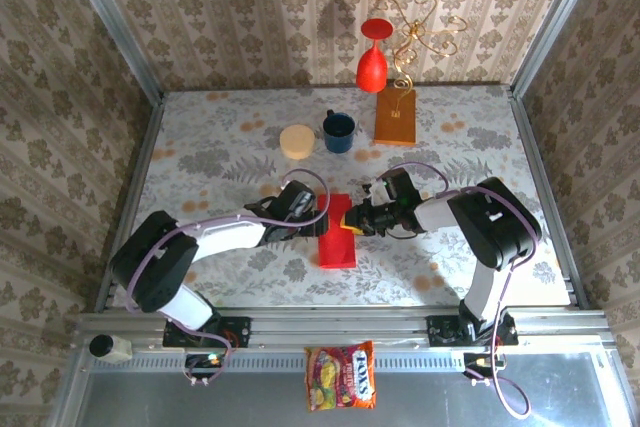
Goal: Fold a paper plane with a square sheet of paper (pick it up from the middle)
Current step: First fold the square sheet of paper in half at the center of the table.
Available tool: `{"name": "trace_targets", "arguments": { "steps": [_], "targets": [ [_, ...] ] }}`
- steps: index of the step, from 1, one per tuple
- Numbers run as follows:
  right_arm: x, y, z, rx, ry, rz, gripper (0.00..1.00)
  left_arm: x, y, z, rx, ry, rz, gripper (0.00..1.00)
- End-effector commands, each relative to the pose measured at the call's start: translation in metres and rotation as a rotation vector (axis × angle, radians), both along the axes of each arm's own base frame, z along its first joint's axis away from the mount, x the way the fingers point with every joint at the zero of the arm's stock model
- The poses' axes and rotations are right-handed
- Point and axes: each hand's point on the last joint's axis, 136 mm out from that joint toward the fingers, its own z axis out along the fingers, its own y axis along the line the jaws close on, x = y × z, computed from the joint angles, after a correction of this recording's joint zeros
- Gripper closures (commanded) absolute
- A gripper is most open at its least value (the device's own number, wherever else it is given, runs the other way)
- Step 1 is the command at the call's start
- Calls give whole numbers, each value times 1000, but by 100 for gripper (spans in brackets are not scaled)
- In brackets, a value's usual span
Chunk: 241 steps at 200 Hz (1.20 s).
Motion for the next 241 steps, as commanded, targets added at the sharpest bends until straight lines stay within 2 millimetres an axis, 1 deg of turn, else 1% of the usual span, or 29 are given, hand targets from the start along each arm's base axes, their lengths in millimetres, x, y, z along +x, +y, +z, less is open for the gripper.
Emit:
{"name": "trace_targets", "arguments": {
  "steps": [1, 17, 23, 42, 54, 77, 87, 111, 143, 167, 194, 241],
  "targets": [
    [-2, -4, -4, -26, 4, 1, 78, -3, -1, -5, 52, 8, -32, 21],
    [-1, -6, 0, -30, -8, 2, 73, -4, -1, -8, 64, 10, -35, 21],
    [0, -6, 3, -32, -13, 2, 70, -5, -1, -9, 67, 11, -36, 22],
    [3, -12, 10, -53, -36, -6, 65, -5, -1, -12, 74, 13, -36, 22],
    [8, -21, 14, -77, -53, -33, 62, -6, -2, -12, 76, 13, -36, 22],
    [15, -37, 21, -130, -87, -77, 61, -7, -3, -13, 78, 14, -37, 22],
    [15, -40, 23, -153, -97, -77, 61, -7, -4, -12, 78, 11, -37, 22],
    [15, -41, 26, -186, -110, -59, 63, -7, -6, -10, 79, 5, -34, 22],
    [12, -36, 26, -229, -131, -23, 71, -7, -8, -9, 85, 5, -37, 22],
    [14, -34, 27, -254, -152, -18, 75, -6, -6, -11, 102, 8, -23, 22],
    [17, -35, 29, -282, -170, -18, 78, -6, -4, -12, 109, 10, -9, 22],
    [16, -36, 28, -345, -199, 15, 81, -7, -2, -14, 115, 12, -10, 22]
  ]
}}
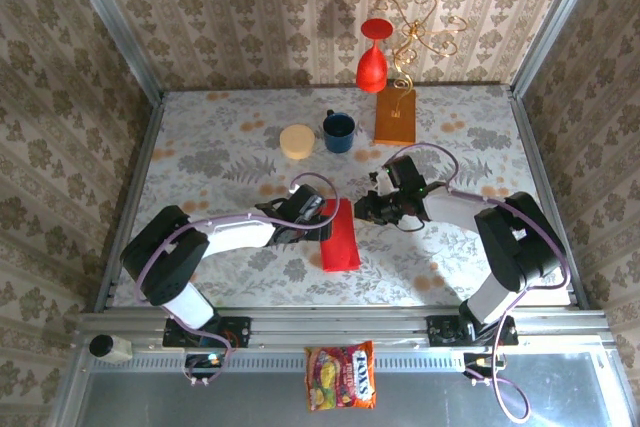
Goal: Fold a paper plane with a square sheet of paper (pick it up from the middle)
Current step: First fold the square sheet of paper in half at the center of the table, then hold the square sheet of paper at the center of the table.
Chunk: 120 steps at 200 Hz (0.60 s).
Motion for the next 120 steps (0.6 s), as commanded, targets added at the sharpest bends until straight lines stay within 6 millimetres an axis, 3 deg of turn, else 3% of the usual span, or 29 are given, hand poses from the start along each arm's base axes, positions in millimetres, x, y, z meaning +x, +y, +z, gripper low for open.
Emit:
{"name": "trace_targets", "arguments": {
  "steps": [1, 120],
  "targets": [
    [0, -1, 6, -56, -38, 28, 81, -2, 3, -3, 30, 9, 10, 22],
    [-2, 5, 1, -85, -43, 49, 83, -5, -4, -5, 25, 6, -56, 21]
  ]
}}
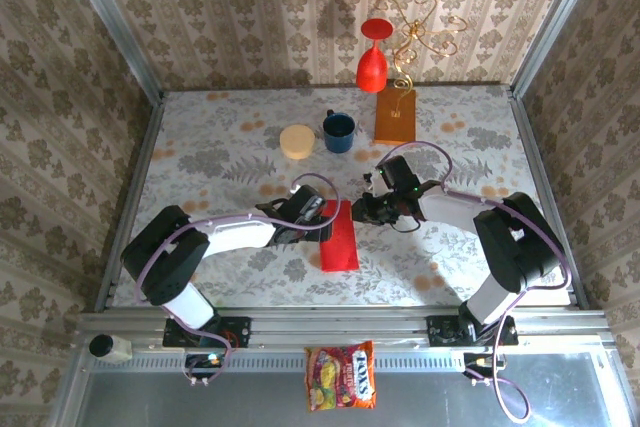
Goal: Fold a paper plane with a square sheet of paper (pick it up from the middle)
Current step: Hold the square sheet of paper at the center of the table.
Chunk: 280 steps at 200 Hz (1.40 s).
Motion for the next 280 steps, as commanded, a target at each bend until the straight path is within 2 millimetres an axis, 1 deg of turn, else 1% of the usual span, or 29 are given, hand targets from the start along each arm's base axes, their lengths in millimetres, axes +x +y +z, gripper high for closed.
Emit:
{"name": "trace_targets", "arguments": {
  "steps": [1, 19, 48, 86, 97, 109, 124, 149, 175, 197, 235, 280],
  "targets": [
    [2, -2, 1, -30, -13, 6, 83, -3, -3, -5, 15, 12, -29, 21],
    [5, -7, 2, -51, -30, -21, 84, -3, -3, -6, 14, 14, -27, 21],
    [13, -24, 9, -120, -84, -108, 84, -3, -4, -7, 12, 16, -26, 21],
    [20, -45, 16, -198, -128, -202, 85, -4, -5, -8, 10, 19, -30, 22],
    [21, -48, 19, -194, -136, -219, 85, -4, -5, -8, 9, 19, -32, 22],
    [21, -44, 21, -172, -138, -208, 86, -5, -5, -9, 10, 21, -34, 22],
    [18, -32, 21, -121, -114, -162, 85, -5, -4, -10, 14, 20, -36, 22],
    [11, -11, 19, -46, -75, -79, 85, -5, -4, -11, 17, 21, -40, 22],
    [3, 2, 10, -32, -42, -17, 85, -6, -4, -11, 17, 20, -48, 22],
    [-2, 6, 4, -37, -27, 7, 85, -6, -4, -11, 20, 21, -50, 22],
    [-8, 15, 0, -39, -19, 40, 85, -7, -3, -14, 26, 25, -51, 22],
    [-16, 23, -11, -54, 3, 68, 86, -6, -4, -16, 29, 28, -47, 21]
  ]
}}
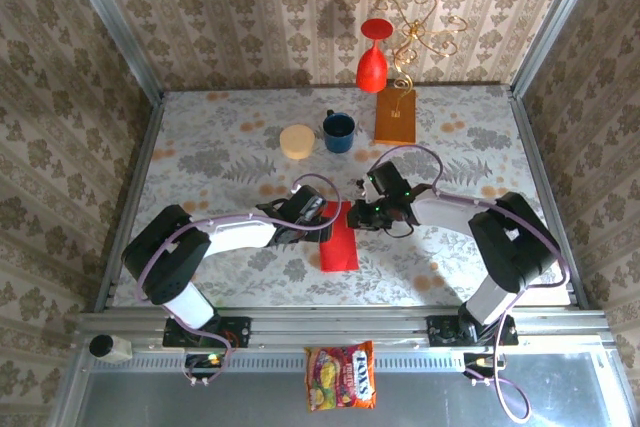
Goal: Fold a paper plane with a square sheet of paper (pick it up from the middle)
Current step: Hold the square sheet of paper at the center of the table.
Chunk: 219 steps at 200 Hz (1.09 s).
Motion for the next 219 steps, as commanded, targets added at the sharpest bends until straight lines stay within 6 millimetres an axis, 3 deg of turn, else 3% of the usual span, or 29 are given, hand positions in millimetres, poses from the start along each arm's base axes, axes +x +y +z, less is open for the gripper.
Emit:
{"name": "trace_targets", "arguments": {
  "steps": [1, 159, 219],
  "targets": [
    [-2, 9, 0, 12, 3, 35, 86, -5, -4, -13, 14, 32, -28, 21],
    [-16, -2, -37, -56, 76, 17, 88, -5, -6, -15, 15, 37, -33, 22],
    [-21, -14, -51, -100, 97, -15, 90, 1, -12, 8, -38, 11, -29, 21]
  ]
}}
